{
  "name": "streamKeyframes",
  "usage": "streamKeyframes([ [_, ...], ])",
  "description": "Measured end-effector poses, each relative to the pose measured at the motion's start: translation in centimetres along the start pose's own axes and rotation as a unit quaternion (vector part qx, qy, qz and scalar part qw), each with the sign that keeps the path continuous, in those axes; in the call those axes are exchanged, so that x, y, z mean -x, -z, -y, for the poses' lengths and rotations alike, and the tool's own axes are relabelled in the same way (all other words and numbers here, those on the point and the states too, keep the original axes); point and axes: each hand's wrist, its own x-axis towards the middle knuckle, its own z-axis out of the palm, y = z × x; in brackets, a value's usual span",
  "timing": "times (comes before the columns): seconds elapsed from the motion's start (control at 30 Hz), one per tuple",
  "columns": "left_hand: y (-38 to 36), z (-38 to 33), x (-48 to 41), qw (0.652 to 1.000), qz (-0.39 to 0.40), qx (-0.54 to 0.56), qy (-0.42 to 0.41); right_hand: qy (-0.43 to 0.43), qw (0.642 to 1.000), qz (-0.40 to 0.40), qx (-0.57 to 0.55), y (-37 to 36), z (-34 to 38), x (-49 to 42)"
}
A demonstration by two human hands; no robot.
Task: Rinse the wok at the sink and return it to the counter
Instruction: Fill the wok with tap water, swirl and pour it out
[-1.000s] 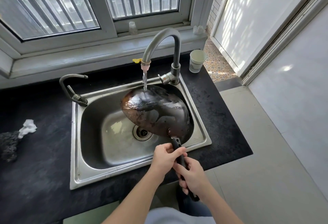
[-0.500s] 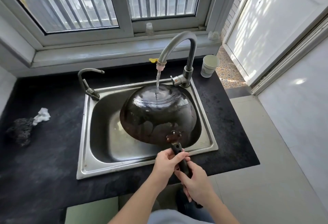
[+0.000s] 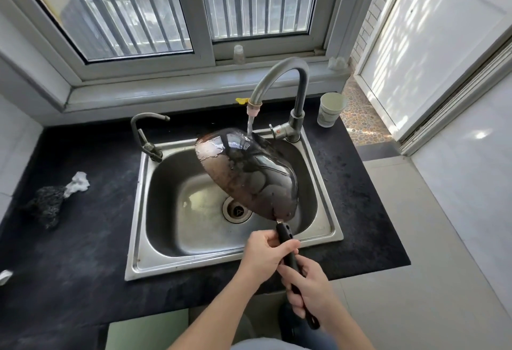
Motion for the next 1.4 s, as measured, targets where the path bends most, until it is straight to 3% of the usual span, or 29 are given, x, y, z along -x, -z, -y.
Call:
streamKeyframes([
  [0.07,-0.1,-0.2,0.0,1.000,0.008,0.022,0.007,-0.012,0.999,0.003,-0.033,0.0,0.2,0.1],
  [0.23,-0.7,-0.6,0.0,0.957,0.107,0.259,0.080,-0.028,0.996,0.018,-0.087,0.6,0.3,0.3],
  [0.37,-1.2,-0.1,-0.3,0.973,0.074,0.208,0.072,-0.055,0.995,0.024,-0.083,0.7,0.2,0.4],
  [0.57,-2.2,0.9,-0.3,0.988,0.016,0.132,0.077,-0.045,0.994,-0.019,0.100,0.7,0.4,0.7],
  [0.8,-2.2,0.9,-0.5,0.990,-0.007,0.117,0.083,-0.025,0.981,-0.078,0.177,0.0,0.5,0.2],
  [1.1,-1.9,0.2,-1.0,0.993,-0.023,0.087,0.075,-0.050,0.992,-0.053,0.098,-0.2,1.7,0.2],
  [1.4,-1.8,0.0,-0.9,0.990,-0.007,0.122,0.076,-0.022,0.986,-0.069,0.148,0.0,1.8,0.1],
])
